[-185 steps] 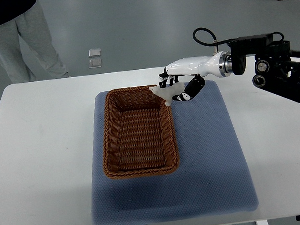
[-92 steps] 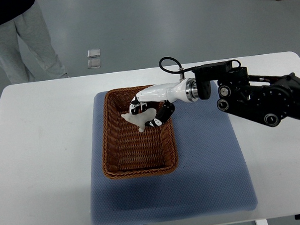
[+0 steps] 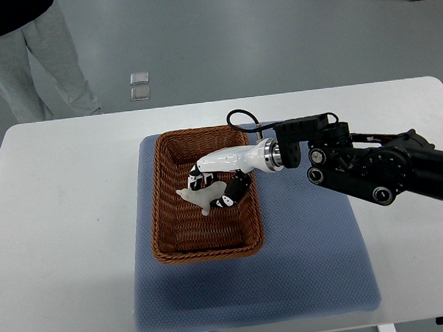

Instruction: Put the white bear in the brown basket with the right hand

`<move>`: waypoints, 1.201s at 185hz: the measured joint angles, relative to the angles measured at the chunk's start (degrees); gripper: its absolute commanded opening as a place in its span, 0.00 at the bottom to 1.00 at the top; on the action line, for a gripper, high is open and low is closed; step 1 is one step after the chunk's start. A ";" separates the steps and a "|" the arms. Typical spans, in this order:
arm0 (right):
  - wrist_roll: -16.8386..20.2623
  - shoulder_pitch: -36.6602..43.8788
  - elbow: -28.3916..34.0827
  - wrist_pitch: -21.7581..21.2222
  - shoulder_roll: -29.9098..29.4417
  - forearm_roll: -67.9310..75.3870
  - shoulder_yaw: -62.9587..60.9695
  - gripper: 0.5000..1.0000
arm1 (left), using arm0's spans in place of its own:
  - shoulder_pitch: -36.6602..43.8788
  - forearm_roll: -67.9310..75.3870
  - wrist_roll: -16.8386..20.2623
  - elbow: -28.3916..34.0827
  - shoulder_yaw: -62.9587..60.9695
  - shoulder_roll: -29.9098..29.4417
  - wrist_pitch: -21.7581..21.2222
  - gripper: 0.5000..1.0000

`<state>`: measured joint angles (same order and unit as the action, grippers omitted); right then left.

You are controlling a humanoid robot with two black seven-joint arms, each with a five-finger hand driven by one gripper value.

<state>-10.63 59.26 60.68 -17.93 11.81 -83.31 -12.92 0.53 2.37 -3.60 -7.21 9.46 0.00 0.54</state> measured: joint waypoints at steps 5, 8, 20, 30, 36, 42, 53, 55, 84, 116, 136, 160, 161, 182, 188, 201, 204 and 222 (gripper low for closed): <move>0.00 -0.01 -0.06 0.00 0.00 0.00 0.00 0.14 | 0.00 0.00 0.00 0.00 -0.01 0.00 0.00 1.00; 0.00 -0.02 -0.07 0.00 0.00 0.00 0.00 0.14 | 0.00 0.00 0.00 0.00 -0.01 0.00 0.00 1.00; 0.00 -0.08 -0.11 0.01 0.00 -0.01 0.00 0.18 | -0.01 0.00 0.00 0.00 -0.02 0.00 0.00 1.00; 0.00 -0.10 -0.12 0.06 -0.01 -0.05 0.00 0.22 | 0.00 0.00 0.00 0.00 -0.02 0.00 0.00 1.00; 0.00 -0.13 -0.13 0.07 -0.01 -0.06 0.00 0.25 | 0.01 0.00 0.00 0.00 -0.02 0.00 0.00 1.00; 0.00 -0.20 -0.13 0.08 -0.01 -0.06 0.00 0.31 | 0.02 0.00 0.00 0.00 -0.02 0.00 0.00 1.00; 0.06 -0.32 -0.13 0.09 -0.01 -0.06 0.00 0.35 | 0.01 0.00 0.00 0.00 -0.04 0.00 0.00 1.00; 0.08 -0.33 -0.13 0.09 -0.01 -0.06 0.00 0.35 | 0.01 0.00 0.00 0.00 -0.04 0.00 0.00 1.00; 0.26 -0.40 -0.13 0.09 0.00 -0.03 -0.07 0.36 | 0.00 0.00 0.00 0.00 -0.04 0.00 0.00 1.00; 0.26 -0.46 -0.13 0.09 0.04 0.07 -0.09 0.47 | 0.00 0.00 0.00 0.00 -0.04 0.00 -0.03 1.00; 0.26 -0.48 -0.13 0.09 0.05 0.08 -0.16 0.50 | 0.00 0.00 0.00 0.00 -0.04 0.00 -0.03 1.00; 0.26 -0.48 -0.13 0.09 0.09 0.15 -0.17 0.53 | 0.00 0.00 0.00 0.00 -0.04 0.00 -0.03 1.00; 0.26 -0.48 -0.13 0.09 0.09 0.16 -0.18 0.54 | 0.00 0.00 0.00 0.00 -0.04 0.00 -0.03 1.00; 0.26 -0.42 0.02 0.09 0.36 0.53 -0.46 0.74 | 0.00 0.00 0.00 0.00 -0.04 0.00 -0.03 1.00; 0.22 -0.28 0.15 0.09 0.55 0.69 -0.68 0.79 | 0.00 0.00 0.00 0.00 -0.04 0.00 -0.03 1.00; 0.02 0.14 0.42 0.07 1.06 0.94 -1.02 0.81 | 0.00 0.00 0.00 0.00 -0.04 0.00 -0.03 1.00; -0.02 0.24 0.46 0.06 1.19 0.96 -1.08 0.82 | 0.00 0.00 0.00 0.00 -0.04 0.00 -0.03 1.00; -0.23 0.98 0.55 -0.16 2.45 1.16 -1.93 0.83 | 0.00 0.00 0.00 0.00 -0.02 0.00 -0.03 1.00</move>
<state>-10.86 60.24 61.24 -18.09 14.26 -82.15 -14.85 0.53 2.37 -3.60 -7.21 9.44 0.00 0.52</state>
